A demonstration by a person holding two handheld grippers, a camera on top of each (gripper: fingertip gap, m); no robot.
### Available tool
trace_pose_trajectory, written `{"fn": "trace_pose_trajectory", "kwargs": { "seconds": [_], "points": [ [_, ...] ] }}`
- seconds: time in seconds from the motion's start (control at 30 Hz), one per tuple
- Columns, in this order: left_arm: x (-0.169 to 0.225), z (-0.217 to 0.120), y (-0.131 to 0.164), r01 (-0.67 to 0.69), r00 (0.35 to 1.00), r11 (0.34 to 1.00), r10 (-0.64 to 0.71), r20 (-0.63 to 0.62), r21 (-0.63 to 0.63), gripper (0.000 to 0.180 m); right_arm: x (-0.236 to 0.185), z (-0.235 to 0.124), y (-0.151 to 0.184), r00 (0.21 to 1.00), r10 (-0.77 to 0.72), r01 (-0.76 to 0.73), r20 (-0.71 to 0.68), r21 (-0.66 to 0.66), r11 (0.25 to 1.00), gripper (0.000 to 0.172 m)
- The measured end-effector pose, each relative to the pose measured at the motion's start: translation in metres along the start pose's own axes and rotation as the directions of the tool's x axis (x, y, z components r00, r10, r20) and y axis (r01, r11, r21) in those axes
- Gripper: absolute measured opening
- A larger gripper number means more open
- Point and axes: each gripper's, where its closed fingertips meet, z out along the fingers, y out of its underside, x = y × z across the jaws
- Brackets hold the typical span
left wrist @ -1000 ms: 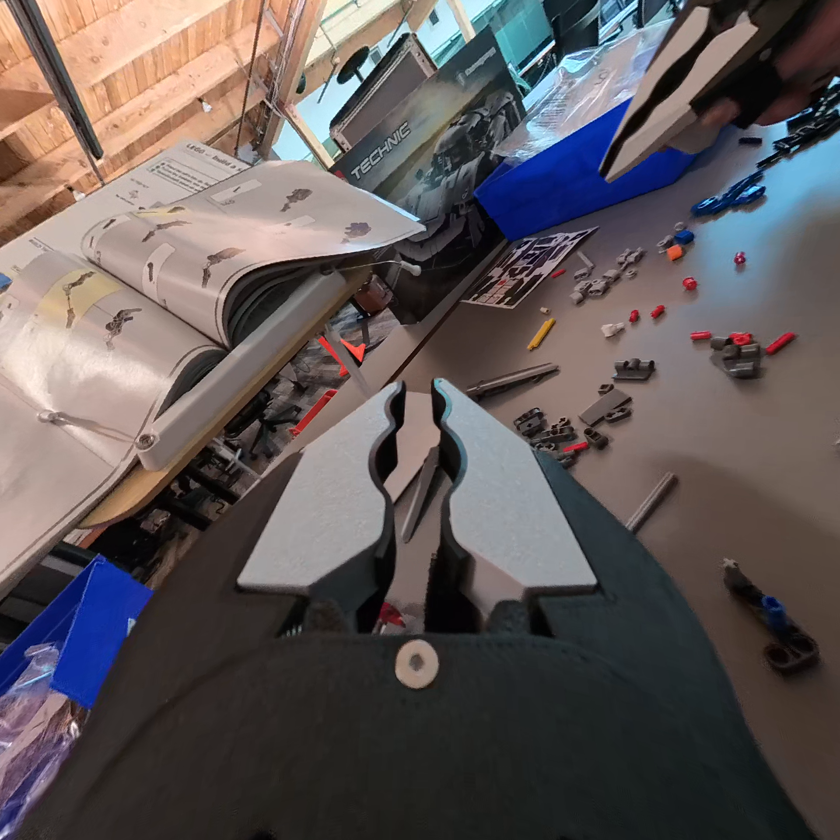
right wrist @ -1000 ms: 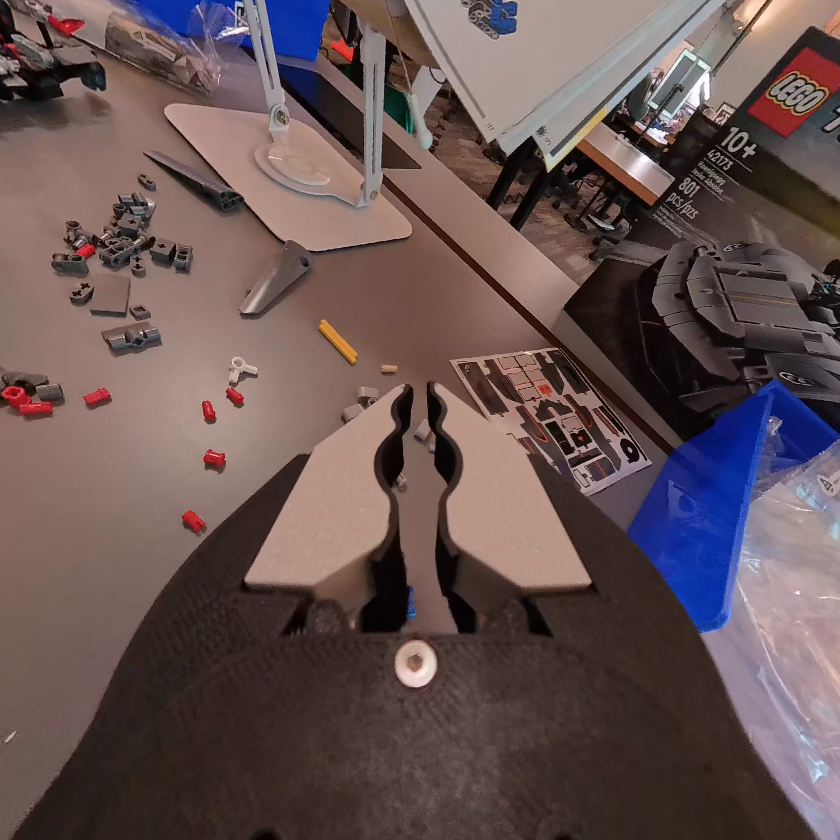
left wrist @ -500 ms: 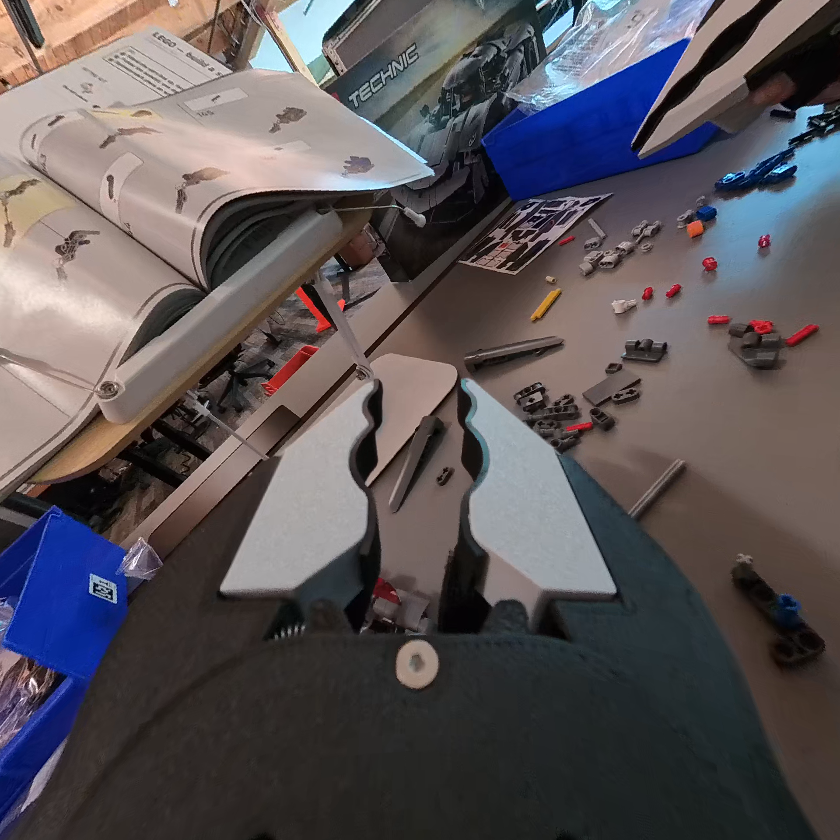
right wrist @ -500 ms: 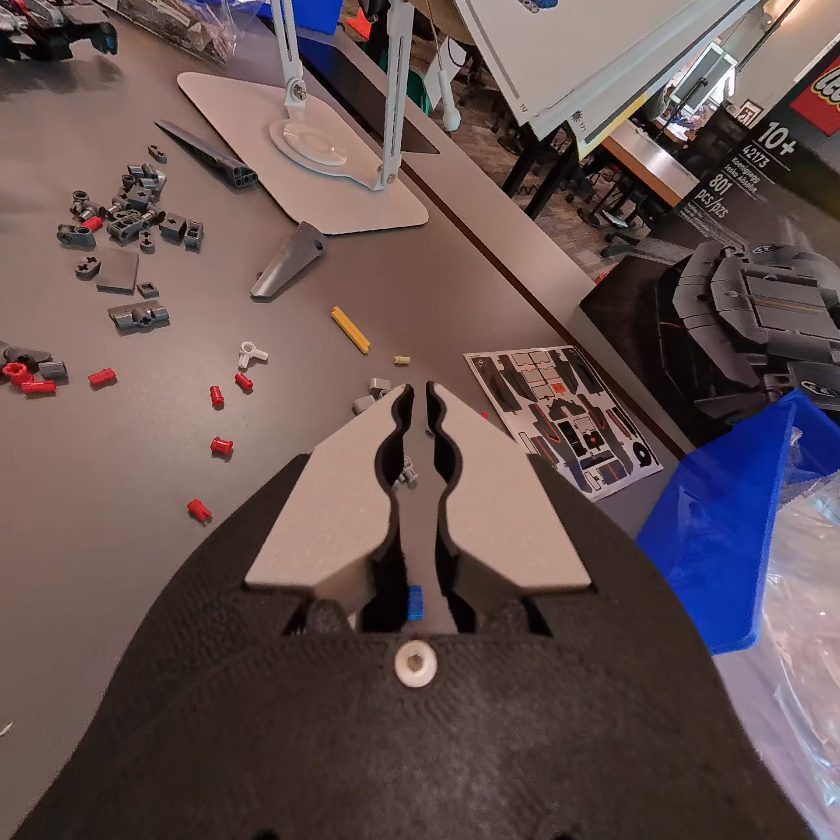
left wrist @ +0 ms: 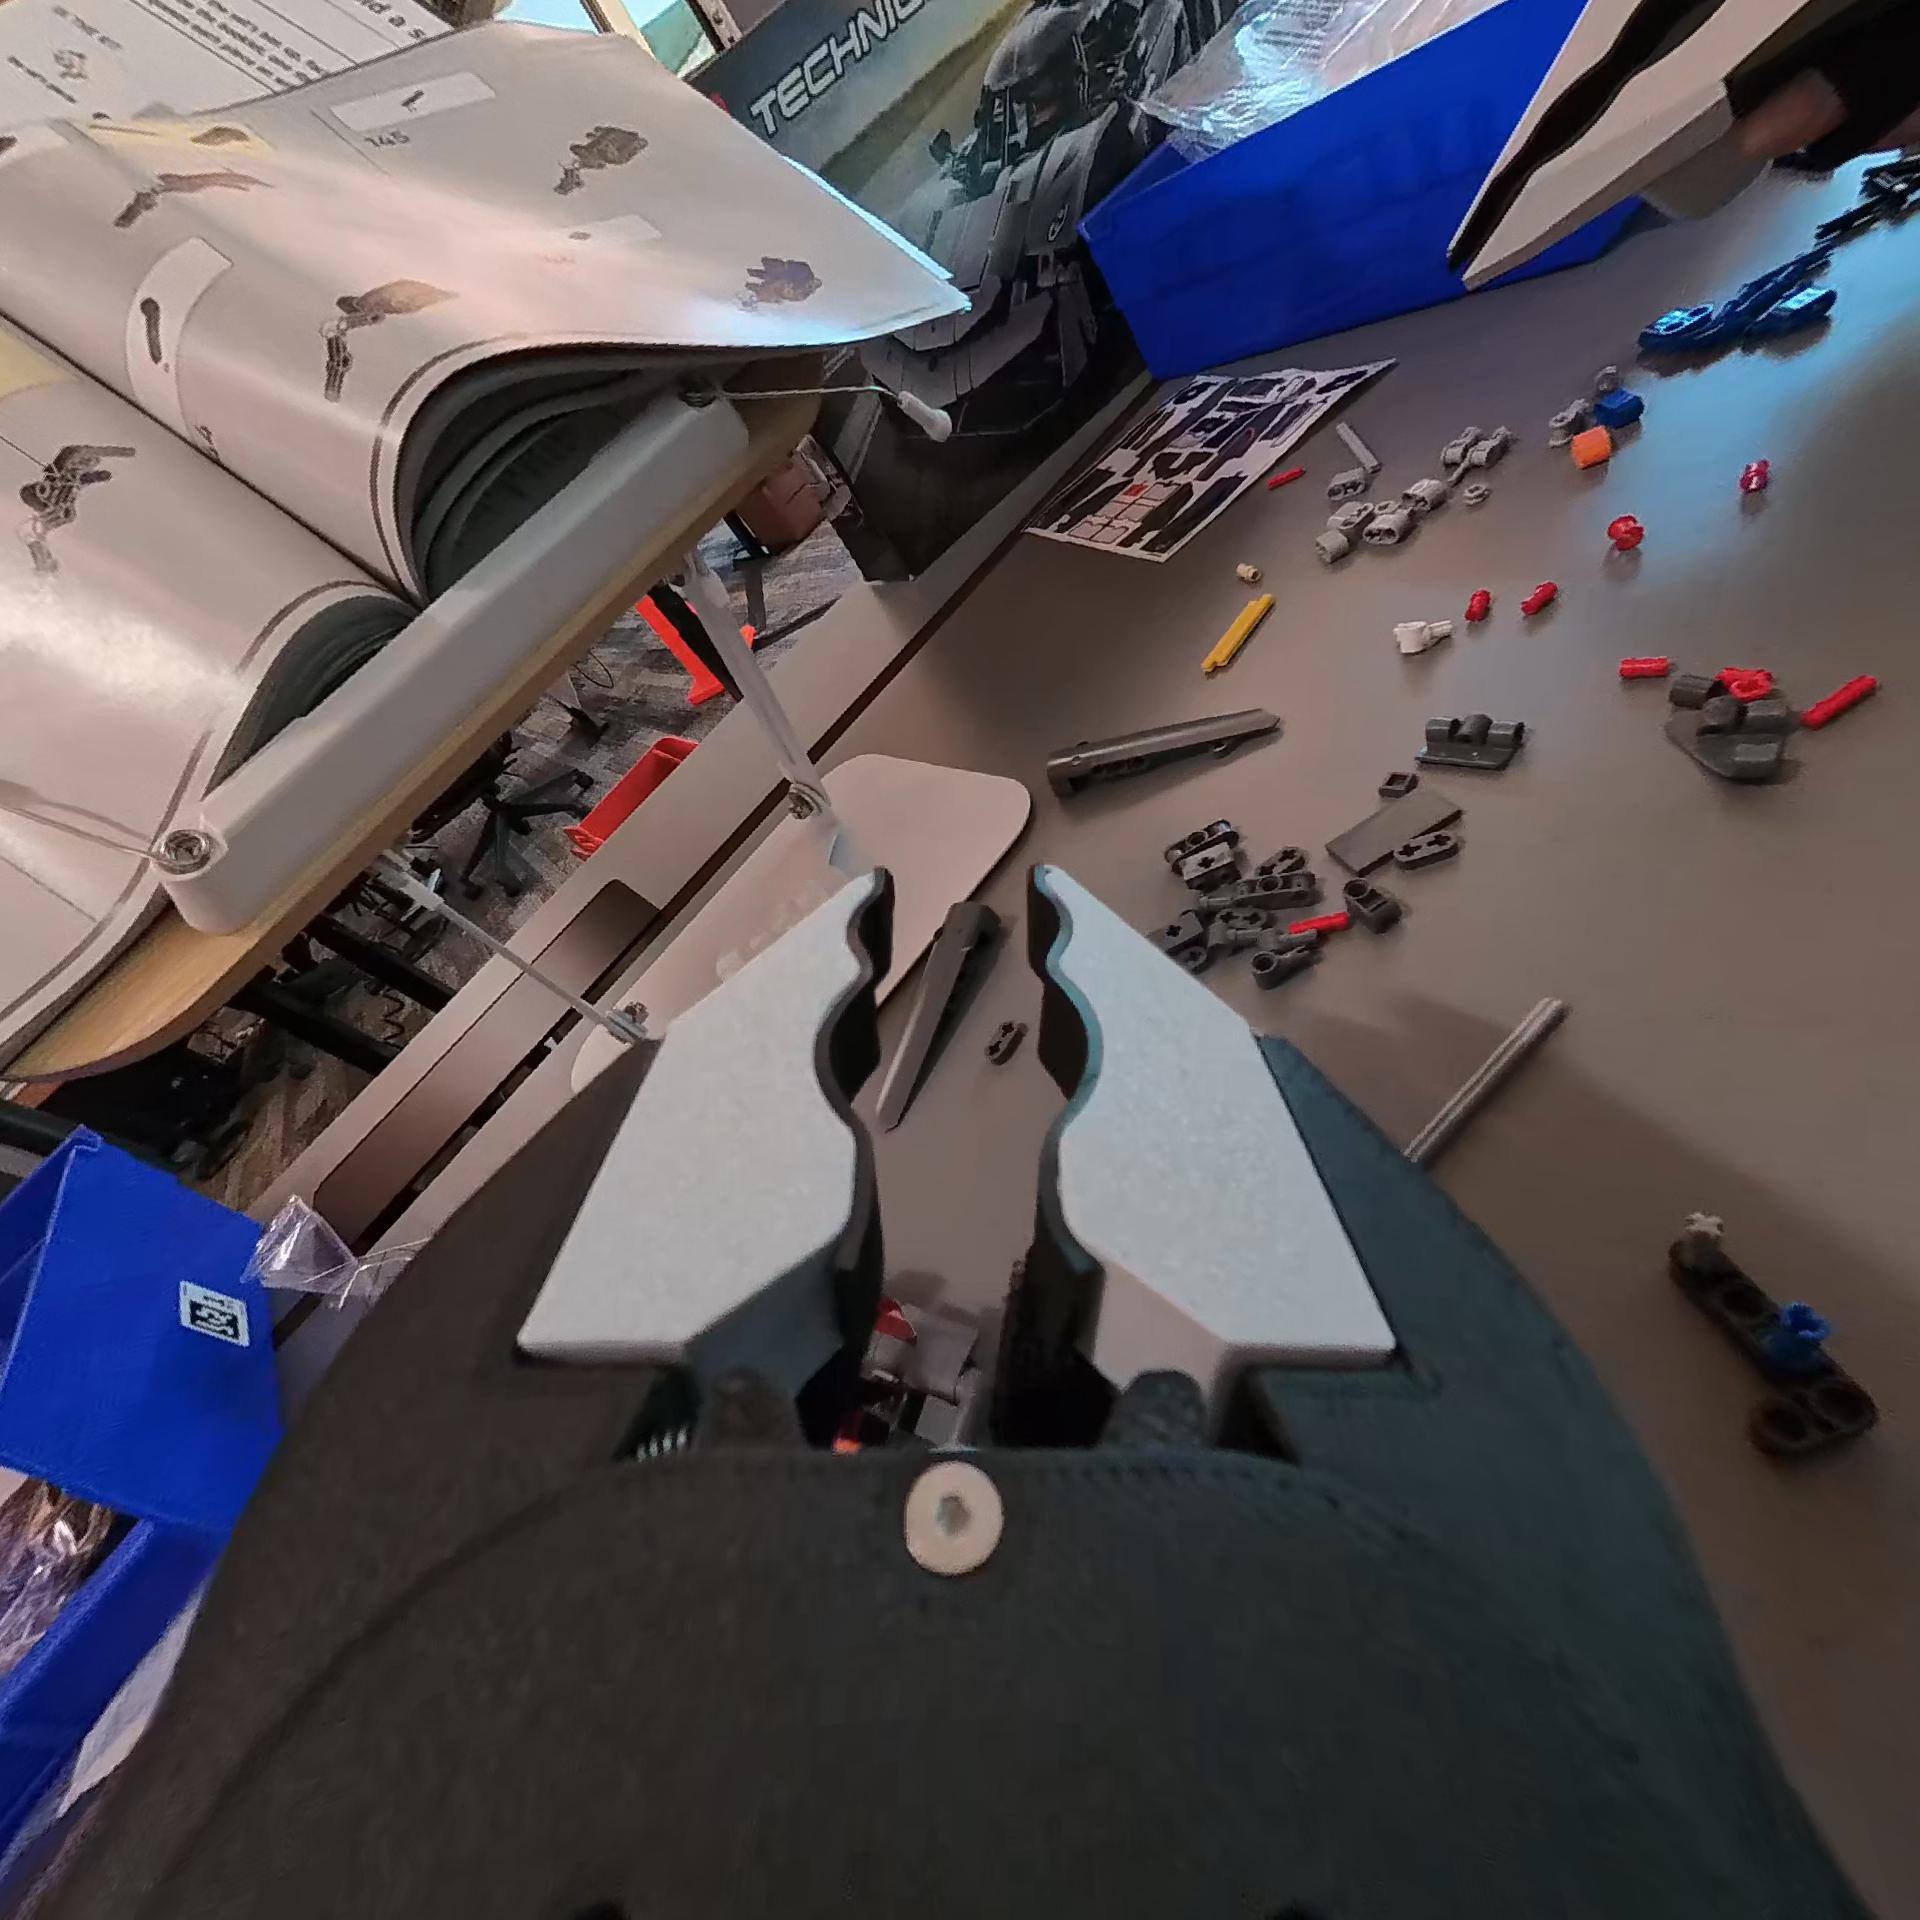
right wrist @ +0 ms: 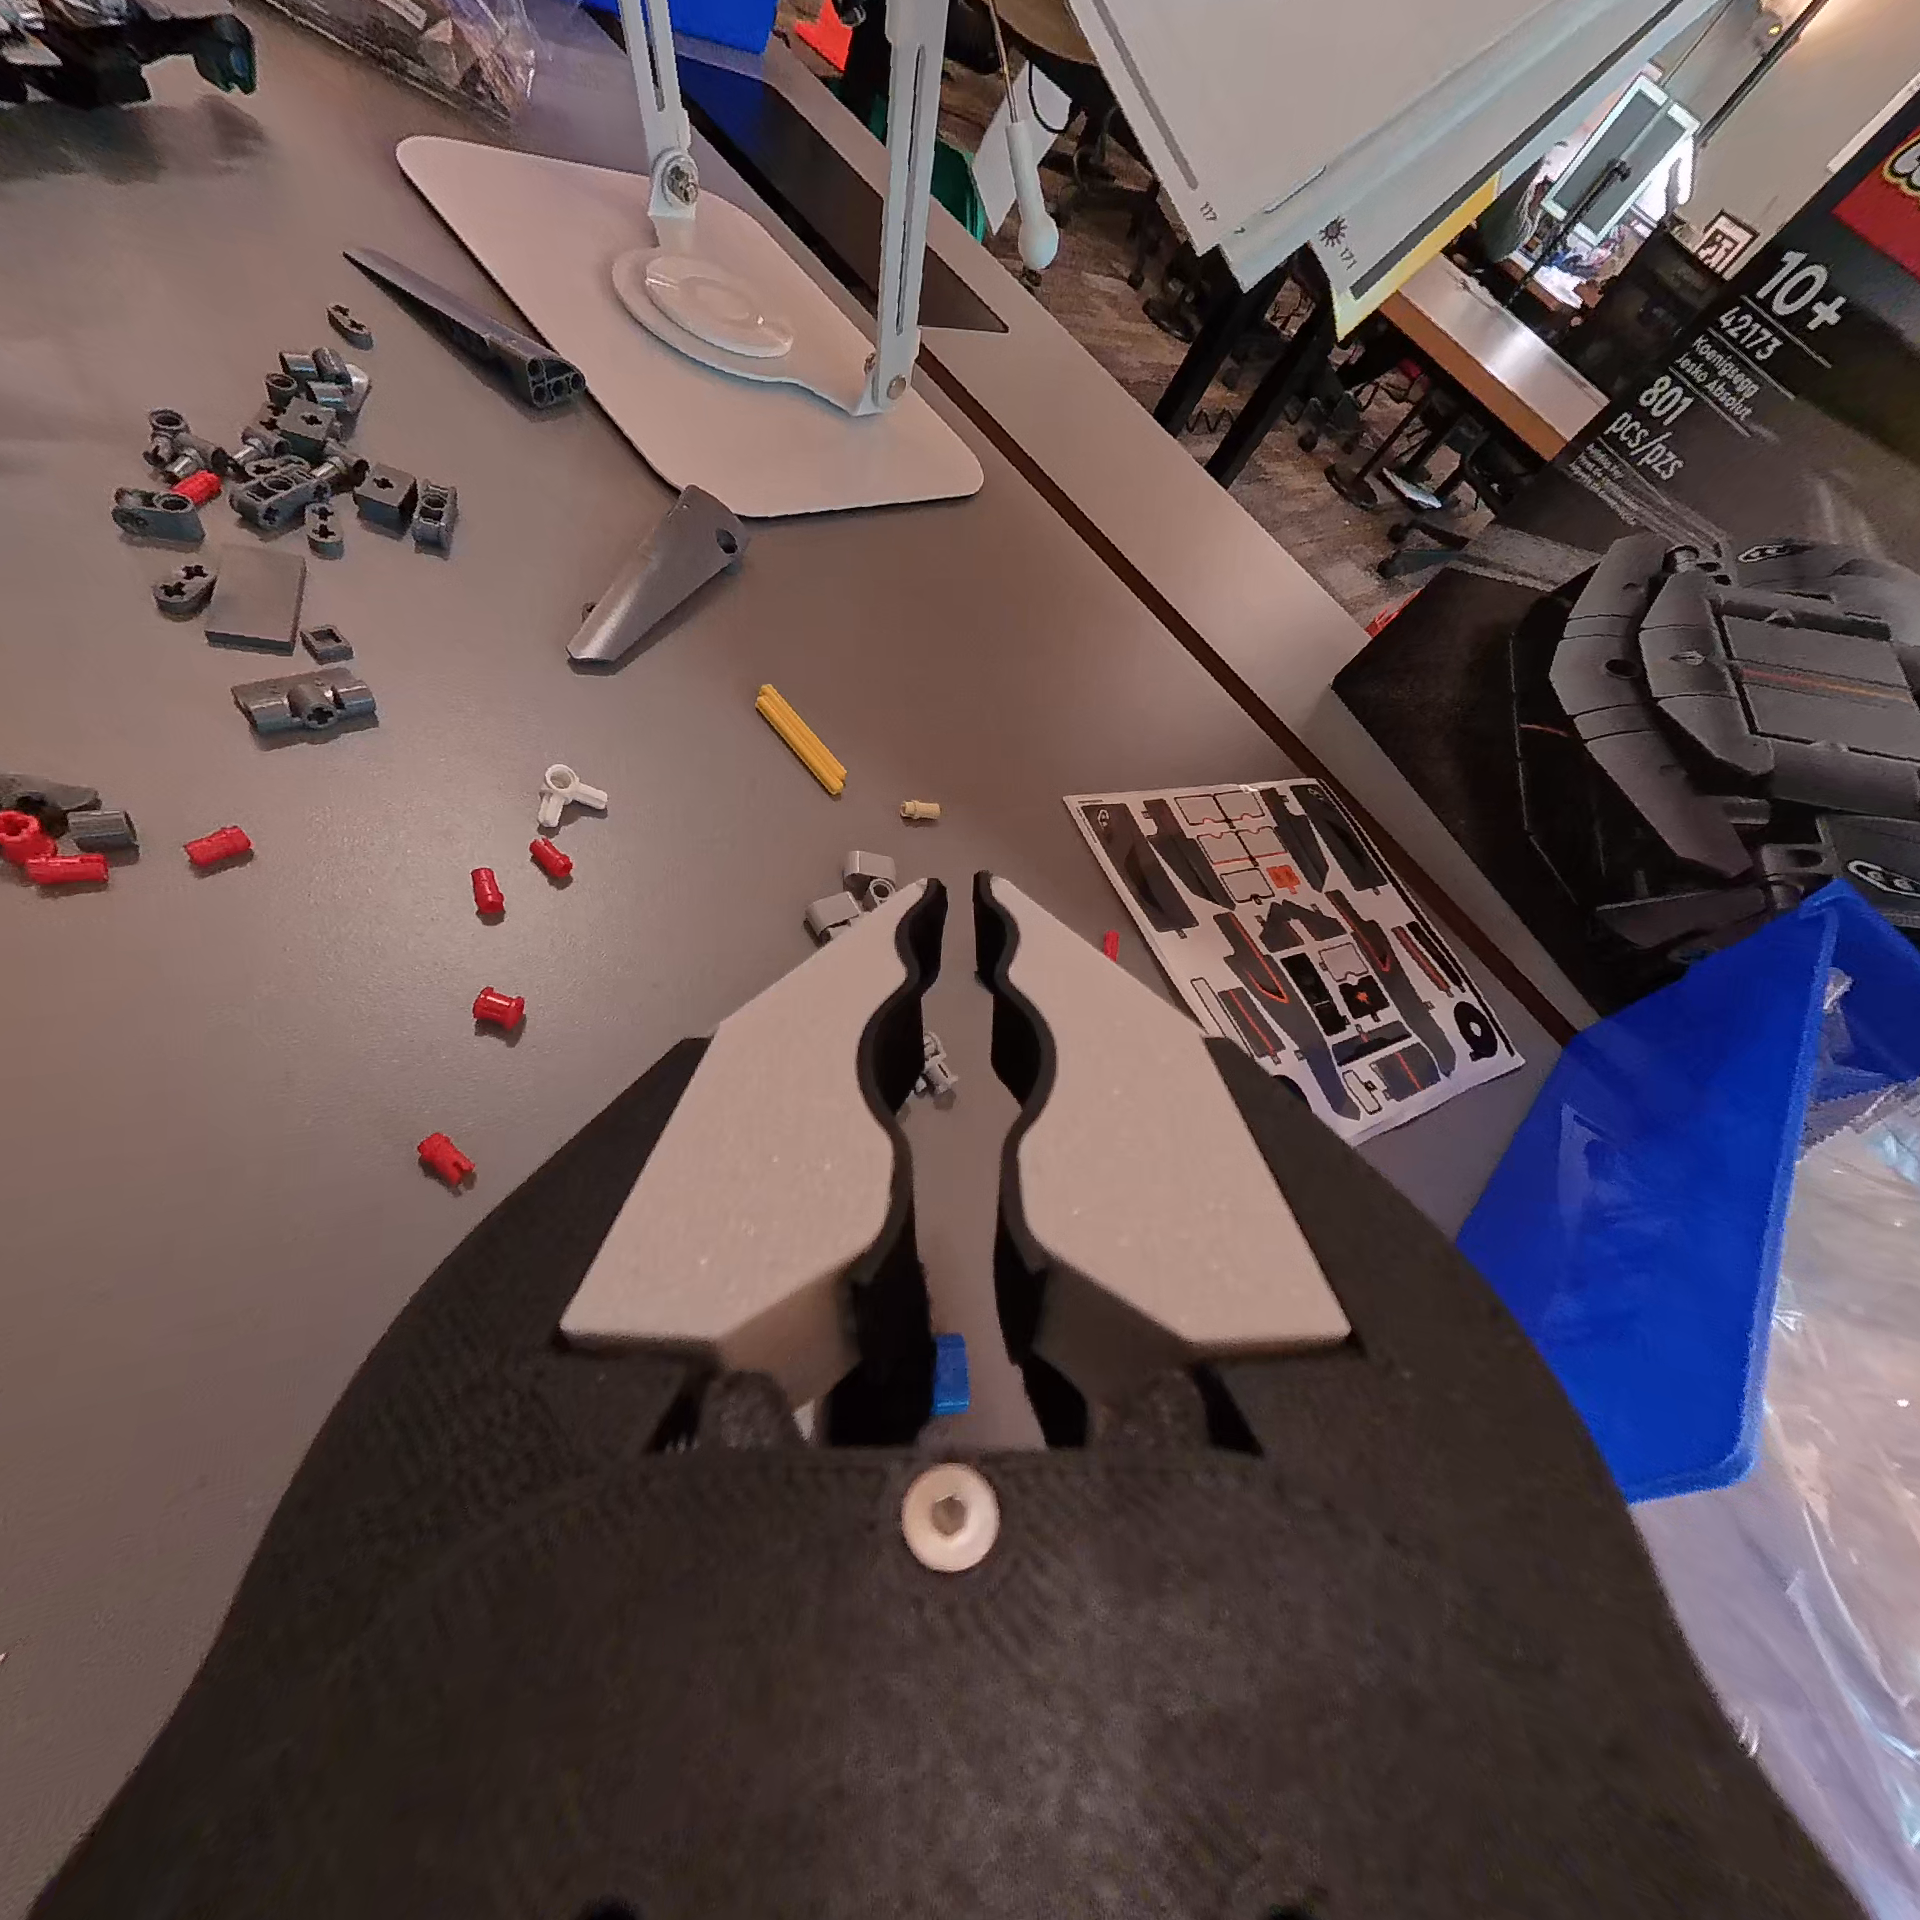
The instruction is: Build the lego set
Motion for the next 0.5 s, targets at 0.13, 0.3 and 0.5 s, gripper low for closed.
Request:
{"fn": "trace_pose_trajectory", "kwargs": {
  "seconds": [0.13, 0.3, 0.5],
  "points": [
    [-0.004, -0.005, 0.0, -0.012, 1.0, 1.0, 0.012, -0.003, -0.019, 0.02, 0.001, -0.001, -0.001, 1.0, -0.003, 0.003, -0.006, 0.005, 1.0, 0.003],
    [-0.011, -0.028, -0.022, -0.057, 0.998, 0.998, 0.057, 0.007, 0.0, 0.018, 0.001, -0.003, -0.004, 1.0, -0.005, 0.006, -0.008, 0.015, 1.0, 0.003],
    [0.015, -0.056, -0.022, -0.044, 0.998, 0.999, 0.044, -0.042, -0.007, 0.017, -0.001, -0.003, -0.007, 1.0, -0.017, 0.017, -0.002, 0.021, 1.0, 0.003]
  ]
}}
